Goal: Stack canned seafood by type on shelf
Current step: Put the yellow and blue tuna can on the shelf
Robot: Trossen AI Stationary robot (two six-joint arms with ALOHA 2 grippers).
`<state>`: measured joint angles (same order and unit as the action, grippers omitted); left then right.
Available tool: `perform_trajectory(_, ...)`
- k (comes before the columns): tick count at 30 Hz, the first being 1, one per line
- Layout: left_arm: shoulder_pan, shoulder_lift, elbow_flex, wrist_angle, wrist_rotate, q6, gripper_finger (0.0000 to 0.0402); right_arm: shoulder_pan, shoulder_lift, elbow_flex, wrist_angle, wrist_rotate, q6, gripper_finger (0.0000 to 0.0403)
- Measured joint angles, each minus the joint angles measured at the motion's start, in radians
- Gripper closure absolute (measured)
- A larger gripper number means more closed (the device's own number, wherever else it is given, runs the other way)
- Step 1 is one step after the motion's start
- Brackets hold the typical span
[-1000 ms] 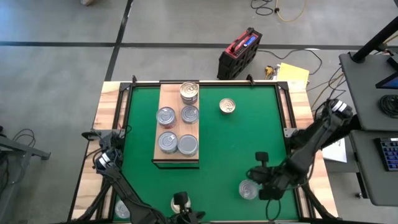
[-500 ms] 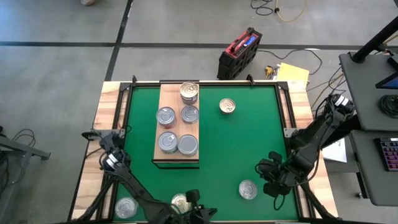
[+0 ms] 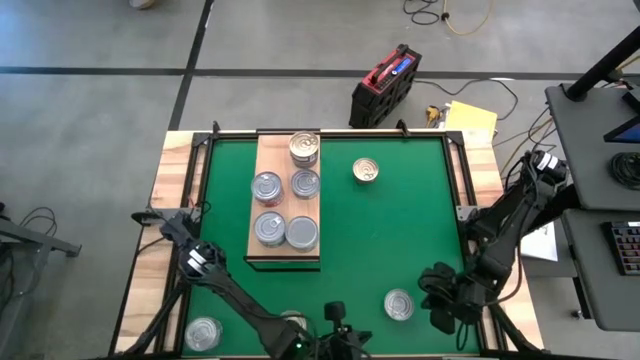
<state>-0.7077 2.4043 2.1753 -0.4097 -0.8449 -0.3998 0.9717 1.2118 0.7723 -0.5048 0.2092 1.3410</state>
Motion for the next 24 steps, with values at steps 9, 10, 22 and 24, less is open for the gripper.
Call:
perform_trajectory(9,0.000,0.024,0.004,0.011,0.078,0.003,0.0402,0.011,0.000,-0.009,0.007,0.045,0.057,0.0394)
perform_trajectory(10,0.000,0.024,0.004,0.010,0.087,0.010,0.0402,0.010,0.000,-0.013,0.006,0.056,0.057,0.0394)
perform_trajectory(22,0.004,0.024,0.003,0.058,0.096,0.024,0.0402,0.015,0.000,-0.096,0.023,0.136,0.153,0.0394)
perform_trajectory(24,0.003,0.024,0.002,0.052,0.096,0.027,0.0402,0.015,0.000,-0.087,0.023,0.151,0.135,0.0394)
